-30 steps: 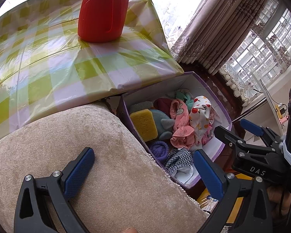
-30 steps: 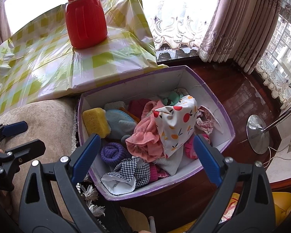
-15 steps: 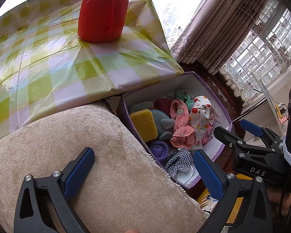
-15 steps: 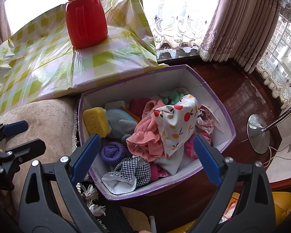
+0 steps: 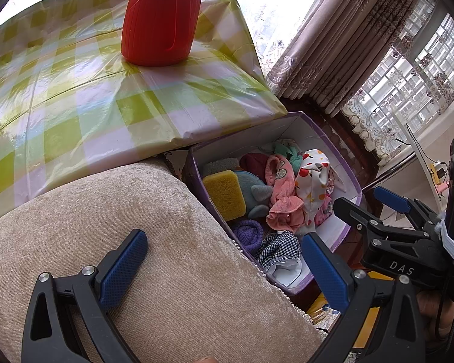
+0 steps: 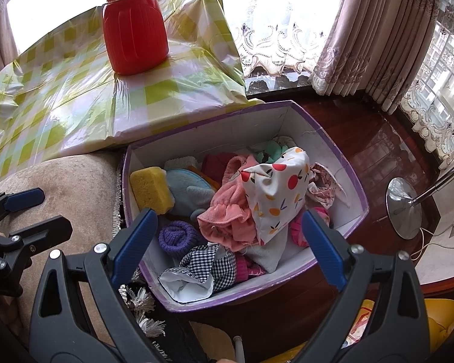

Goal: Organize soft objects

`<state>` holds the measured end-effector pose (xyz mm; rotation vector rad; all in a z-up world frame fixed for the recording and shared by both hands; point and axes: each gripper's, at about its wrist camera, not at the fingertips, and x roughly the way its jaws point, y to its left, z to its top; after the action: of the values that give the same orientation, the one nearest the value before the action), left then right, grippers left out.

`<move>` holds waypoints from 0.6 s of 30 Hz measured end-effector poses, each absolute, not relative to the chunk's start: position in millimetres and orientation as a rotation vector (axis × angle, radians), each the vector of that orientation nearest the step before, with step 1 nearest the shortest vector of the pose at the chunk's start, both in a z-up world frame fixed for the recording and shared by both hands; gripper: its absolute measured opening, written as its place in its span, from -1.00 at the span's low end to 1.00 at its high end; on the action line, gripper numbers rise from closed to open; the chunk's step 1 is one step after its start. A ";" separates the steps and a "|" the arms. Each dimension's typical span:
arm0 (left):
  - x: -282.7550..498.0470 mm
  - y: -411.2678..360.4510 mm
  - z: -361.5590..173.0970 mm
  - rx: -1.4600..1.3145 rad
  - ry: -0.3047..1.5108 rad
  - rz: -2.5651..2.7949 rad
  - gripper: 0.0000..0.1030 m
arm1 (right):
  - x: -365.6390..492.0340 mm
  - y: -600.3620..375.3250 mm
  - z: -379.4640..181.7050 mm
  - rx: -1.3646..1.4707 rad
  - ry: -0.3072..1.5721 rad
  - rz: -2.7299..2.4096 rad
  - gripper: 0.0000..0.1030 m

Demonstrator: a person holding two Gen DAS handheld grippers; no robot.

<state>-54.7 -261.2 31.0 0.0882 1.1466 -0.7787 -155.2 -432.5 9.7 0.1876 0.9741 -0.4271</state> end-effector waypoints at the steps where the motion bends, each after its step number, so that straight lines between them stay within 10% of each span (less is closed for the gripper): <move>1: -54.7 -261.2 31.0 0.088 1.147 -0.779 0.99 | -155.2 -432.4 9.7 0.188 0.974 -0.427 0.88; 18: -56.1 -265.0 33.7 0.110 1.117 -0.792 1.00 | -155.3 -435.0 8.0 0.195 0.978 -0.424 0.88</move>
<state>-56.1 -265.0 33.7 0.1100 1.1166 -0.7922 -155.3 -435.0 8.0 0.1949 0.9778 -0.4237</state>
